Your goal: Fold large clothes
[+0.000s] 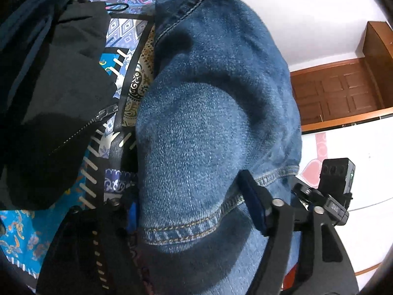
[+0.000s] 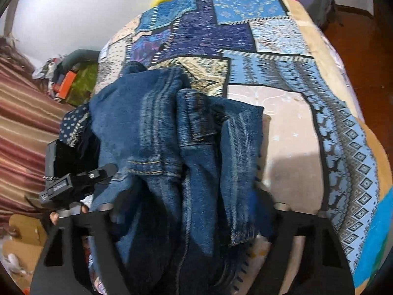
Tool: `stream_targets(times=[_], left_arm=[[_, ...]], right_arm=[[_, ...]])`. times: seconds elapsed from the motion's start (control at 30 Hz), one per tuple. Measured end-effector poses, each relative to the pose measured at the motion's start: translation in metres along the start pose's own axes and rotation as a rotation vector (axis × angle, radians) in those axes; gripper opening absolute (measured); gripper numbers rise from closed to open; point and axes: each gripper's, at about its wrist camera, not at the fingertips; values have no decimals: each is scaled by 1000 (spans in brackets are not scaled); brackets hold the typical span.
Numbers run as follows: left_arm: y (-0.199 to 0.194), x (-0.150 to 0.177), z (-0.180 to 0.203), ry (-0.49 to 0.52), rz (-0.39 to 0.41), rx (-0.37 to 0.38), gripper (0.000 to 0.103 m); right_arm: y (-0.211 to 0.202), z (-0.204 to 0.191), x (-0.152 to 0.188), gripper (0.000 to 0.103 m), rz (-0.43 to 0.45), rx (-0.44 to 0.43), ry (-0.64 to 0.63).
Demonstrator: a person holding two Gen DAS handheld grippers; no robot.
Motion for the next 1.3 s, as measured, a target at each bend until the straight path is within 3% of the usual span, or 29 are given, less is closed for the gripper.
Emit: stream_targets(times=[0.07, 0.17, 0.23, 0.43, 0.57, 0.7, 0.87, 1.07, 1.3], left_arm=[[-9, -2, 5, 11, -1, -3, 58], [-24, 0, 21, 41, 4, -13, 48], [-34, 0, 34, 65, 19, -10, 42], [-83, 3, 83, 181, 78, -17, 34], [-135, 6, 122, 294, 159, -58, 33], [-192, 8, 138, 349, 246, -72, 32], [-270, 8, 132, 354, 341, -105, 32], [-338, 15, 102, 332, 429, -191, 32], [-375, 4, 50, 280, 441, -296, 32]], right_arm=[[-2, 0, 0, 40, -9, -7, 12], [-8, -9, 4, 32, -11, 10, -15], [-16, -18, 8, 30, 5, 2, -30], [-46, -56, 24, 28, 64, -7, -105], [-63, -85, 32, 28, 105, -20, -153], [-72, -123, 33, 28, 139, -74, -200], [-68, -174, 36, 28, 165, -135, -274], [-31, -237, 36, 28, 157, -230, -339], [39, -277, 29, 28, 71, -276, -354]])
Point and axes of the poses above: each gripper's, at about its wrist camera, not at the fingertips, and y roughly the way its jaws point, z to its right, x to its underside, and after that the axes turned 15 degrees about y, right-handed
